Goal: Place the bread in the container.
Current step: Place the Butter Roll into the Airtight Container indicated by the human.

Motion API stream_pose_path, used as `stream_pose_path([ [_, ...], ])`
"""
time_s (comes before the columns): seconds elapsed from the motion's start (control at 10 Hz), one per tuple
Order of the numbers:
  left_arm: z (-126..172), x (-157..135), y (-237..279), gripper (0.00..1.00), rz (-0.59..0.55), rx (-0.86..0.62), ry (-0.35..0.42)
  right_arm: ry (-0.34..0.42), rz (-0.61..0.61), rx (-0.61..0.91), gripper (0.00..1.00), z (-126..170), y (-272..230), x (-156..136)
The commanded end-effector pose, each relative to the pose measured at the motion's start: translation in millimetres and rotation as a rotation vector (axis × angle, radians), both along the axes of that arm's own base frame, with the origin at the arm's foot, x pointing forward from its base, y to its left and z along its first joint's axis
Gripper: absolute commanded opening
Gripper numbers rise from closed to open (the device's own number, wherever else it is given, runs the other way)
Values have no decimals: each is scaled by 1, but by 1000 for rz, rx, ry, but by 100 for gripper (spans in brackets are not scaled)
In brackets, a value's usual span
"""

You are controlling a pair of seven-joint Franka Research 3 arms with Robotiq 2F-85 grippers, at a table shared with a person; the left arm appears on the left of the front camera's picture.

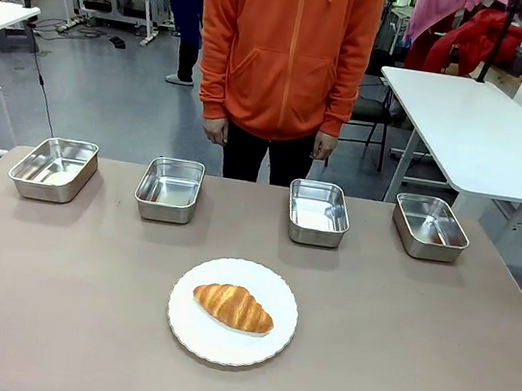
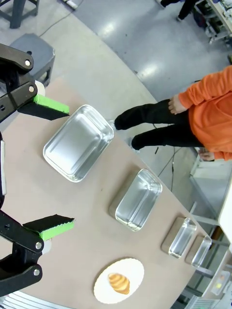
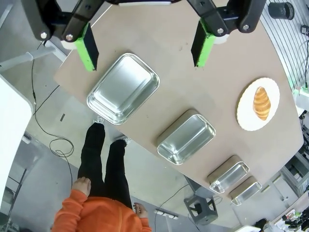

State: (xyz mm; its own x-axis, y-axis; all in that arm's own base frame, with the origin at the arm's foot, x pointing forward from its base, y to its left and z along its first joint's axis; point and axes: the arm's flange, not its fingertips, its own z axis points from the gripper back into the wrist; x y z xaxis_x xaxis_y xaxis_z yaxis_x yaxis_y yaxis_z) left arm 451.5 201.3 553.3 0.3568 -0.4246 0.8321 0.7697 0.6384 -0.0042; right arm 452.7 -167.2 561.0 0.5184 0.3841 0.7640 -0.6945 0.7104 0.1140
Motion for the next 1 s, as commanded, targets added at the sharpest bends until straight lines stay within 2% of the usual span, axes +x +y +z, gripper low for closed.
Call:
stream_pose_path([
  [0.0,1,-1,-1,100,-6,-2,-4,-12,11,9,100,0,0,1],
  [0.9,1,-1,-1,100,-6,-2,-4,-12,11,9,100,0,0,1],
])
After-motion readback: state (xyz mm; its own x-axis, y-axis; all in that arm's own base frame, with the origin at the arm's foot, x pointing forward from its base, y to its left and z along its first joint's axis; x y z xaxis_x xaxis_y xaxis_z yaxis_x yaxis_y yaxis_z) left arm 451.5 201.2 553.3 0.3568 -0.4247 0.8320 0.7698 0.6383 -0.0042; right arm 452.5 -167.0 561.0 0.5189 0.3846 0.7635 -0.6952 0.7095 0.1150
